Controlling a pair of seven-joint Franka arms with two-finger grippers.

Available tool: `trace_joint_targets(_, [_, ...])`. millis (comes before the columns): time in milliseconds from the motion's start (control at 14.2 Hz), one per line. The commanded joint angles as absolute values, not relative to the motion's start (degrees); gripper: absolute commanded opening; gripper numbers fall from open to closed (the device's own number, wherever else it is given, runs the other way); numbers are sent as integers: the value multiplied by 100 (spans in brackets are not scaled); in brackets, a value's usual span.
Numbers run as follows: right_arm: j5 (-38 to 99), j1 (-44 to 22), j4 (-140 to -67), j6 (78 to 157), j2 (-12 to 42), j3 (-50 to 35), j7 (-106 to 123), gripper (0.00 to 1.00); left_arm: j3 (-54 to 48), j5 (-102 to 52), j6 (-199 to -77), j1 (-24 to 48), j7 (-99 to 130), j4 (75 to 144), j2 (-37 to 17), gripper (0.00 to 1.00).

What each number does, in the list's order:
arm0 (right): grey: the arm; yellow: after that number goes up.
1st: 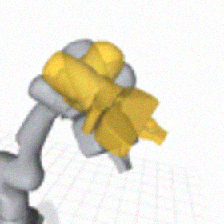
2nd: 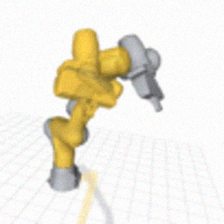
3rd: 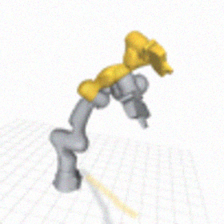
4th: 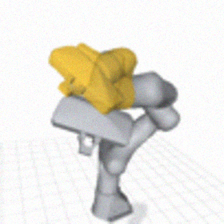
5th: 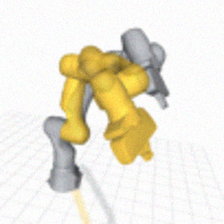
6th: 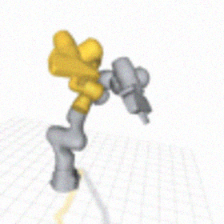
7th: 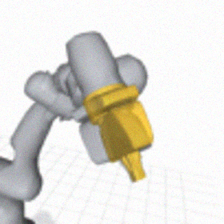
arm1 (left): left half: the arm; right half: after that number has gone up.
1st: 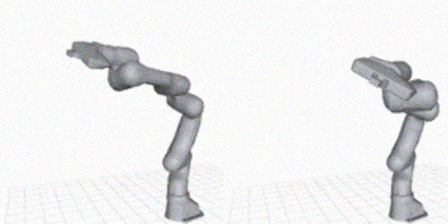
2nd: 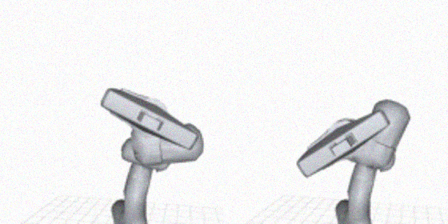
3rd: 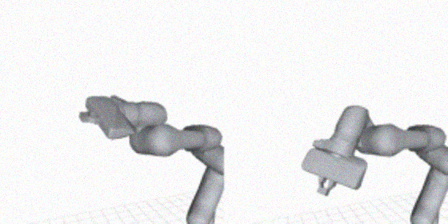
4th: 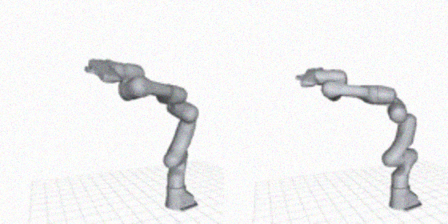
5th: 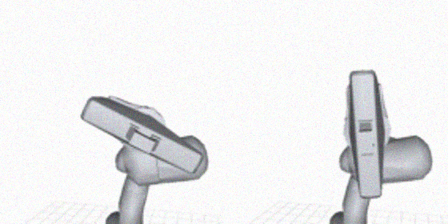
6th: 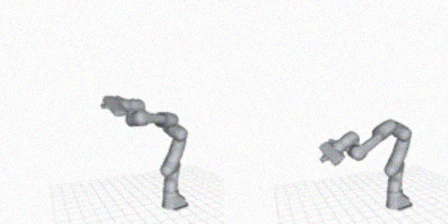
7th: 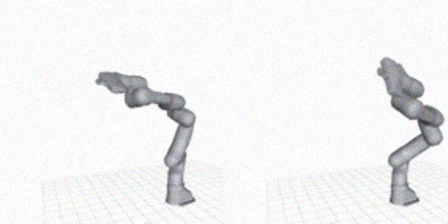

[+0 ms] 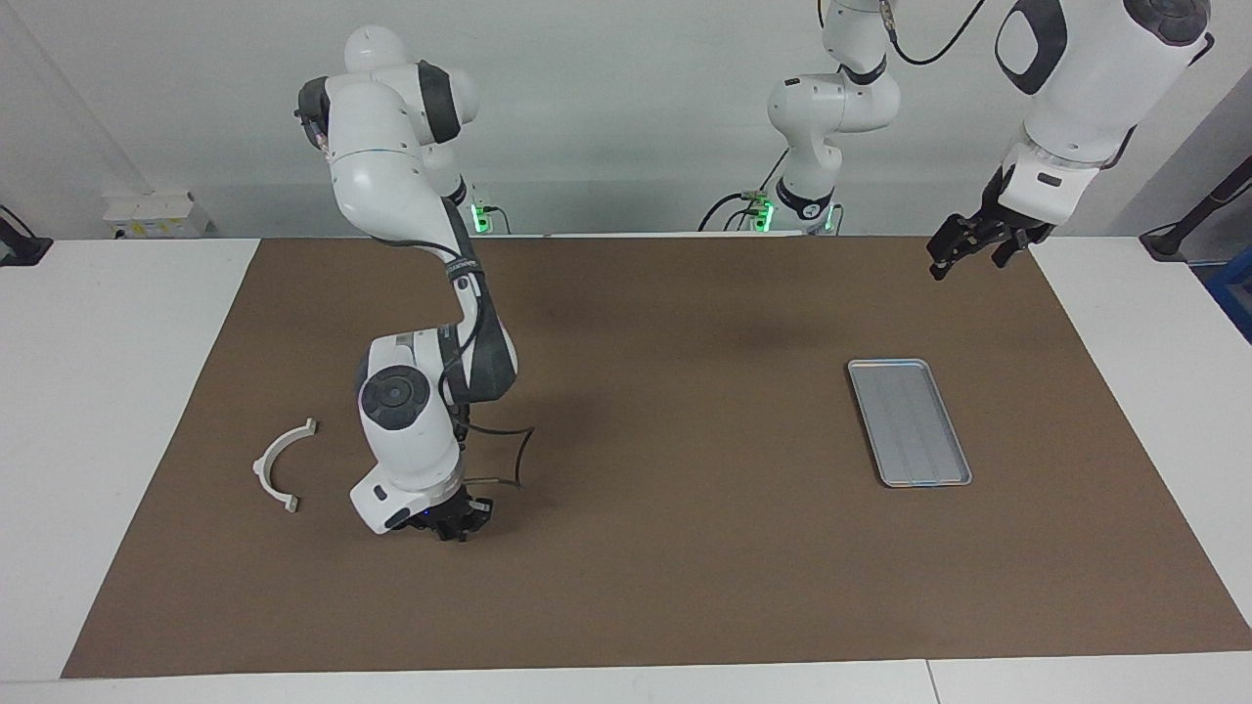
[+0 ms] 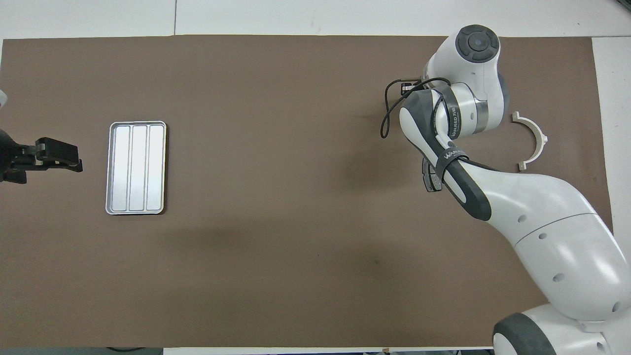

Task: Pick bearing gear from pile to tray
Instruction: 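Grasp the small dark bearing with the right gripper and lift it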

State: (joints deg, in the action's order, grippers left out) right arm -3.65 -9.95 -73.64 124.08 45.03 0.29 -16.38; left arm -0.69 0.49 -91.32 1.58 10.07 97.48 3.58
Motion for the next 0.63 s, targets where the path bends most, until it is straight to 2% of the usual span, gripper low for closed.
trace_joint_targets(0, [-299,-932,-7313,12586,4605,-9,-1731,0,-97,18,-9079,114,967,9765,413,100])
trace_joint_targets(211, [-369,-923,-7295,12420,4605,-9,-1723,0,-97,18,-9079,114,967,9765,413,100])
trace_joint_targets(563, [-422,-1002,-6549,10612,4361,-44,-1661,0,-97,18,-9088,114,967,9765,413,100])
